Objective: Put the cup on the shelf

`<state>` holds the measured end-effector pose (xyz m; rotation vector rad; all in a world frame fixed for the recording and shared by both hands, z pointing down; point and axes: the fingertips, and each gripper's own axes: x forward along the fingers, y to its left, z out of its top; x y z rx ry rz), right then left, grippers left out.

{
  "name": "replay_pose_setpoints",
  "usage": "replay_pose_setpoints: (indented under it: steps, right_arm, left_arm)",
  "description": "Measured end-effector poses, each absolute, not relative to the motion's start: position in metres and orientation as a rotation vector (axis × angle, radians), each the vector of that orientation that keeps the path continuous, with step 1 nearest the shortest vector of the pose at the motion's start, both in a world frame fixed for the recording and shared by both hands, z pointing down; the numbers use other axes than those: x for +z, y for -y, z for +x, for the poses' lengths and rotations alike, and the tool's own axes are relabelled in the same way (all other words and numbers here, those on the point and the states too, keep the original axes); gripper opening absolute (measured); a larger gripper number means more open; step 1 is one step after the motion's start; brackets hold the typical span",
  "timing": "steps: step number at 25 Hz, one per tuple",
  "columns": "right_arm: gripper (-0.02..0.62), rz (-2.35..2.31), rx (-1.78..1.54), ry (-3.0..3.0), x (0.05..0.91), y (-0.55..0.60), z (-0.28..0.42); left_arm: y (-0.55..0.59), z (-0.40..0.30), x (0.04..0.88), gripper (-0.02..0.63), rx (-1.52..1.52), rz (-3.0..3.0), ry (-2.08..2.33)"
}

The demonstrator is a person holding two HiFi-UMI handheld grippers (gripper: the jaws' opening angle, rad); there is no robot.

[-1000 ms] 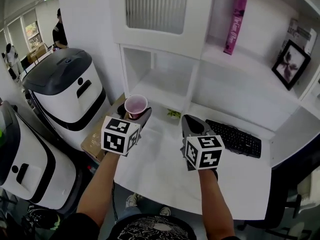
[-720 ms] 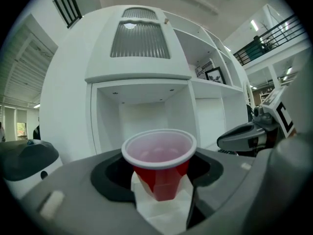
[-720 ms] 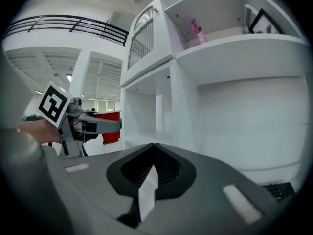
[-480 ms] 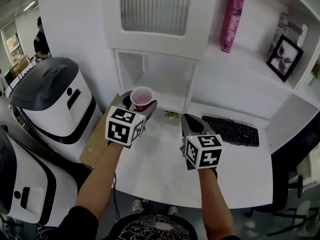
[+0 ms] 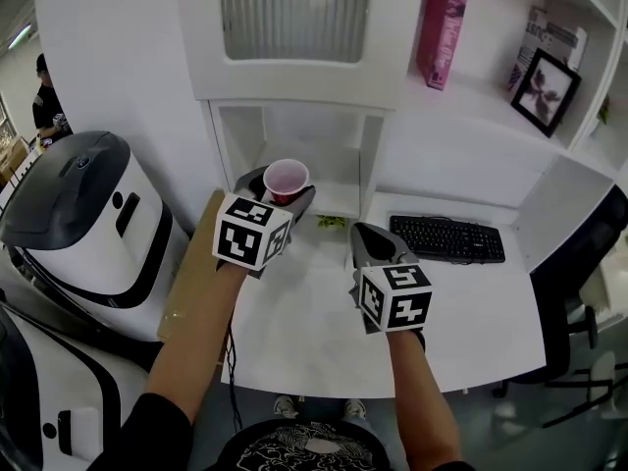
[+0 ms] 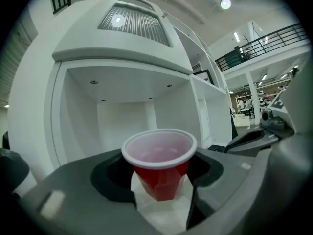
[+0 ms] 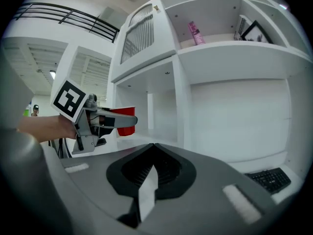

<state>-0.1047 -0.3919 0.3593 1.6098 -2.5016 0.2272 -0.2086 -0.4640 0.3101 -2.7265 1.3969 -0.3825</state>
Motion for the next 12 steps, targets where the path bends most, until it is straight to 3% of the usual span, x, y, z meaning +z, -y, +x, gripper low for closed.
replay_pose_setpoints:
  steps: [12]
  right_arm:
    - [0.028, 1.746, 0.245, 2.398, 0.368, 0.385, -0.098]
  left_arm:
    - [0.501, -0.18, 0.332, 0.414, -0.408, -2.81, -1.257]
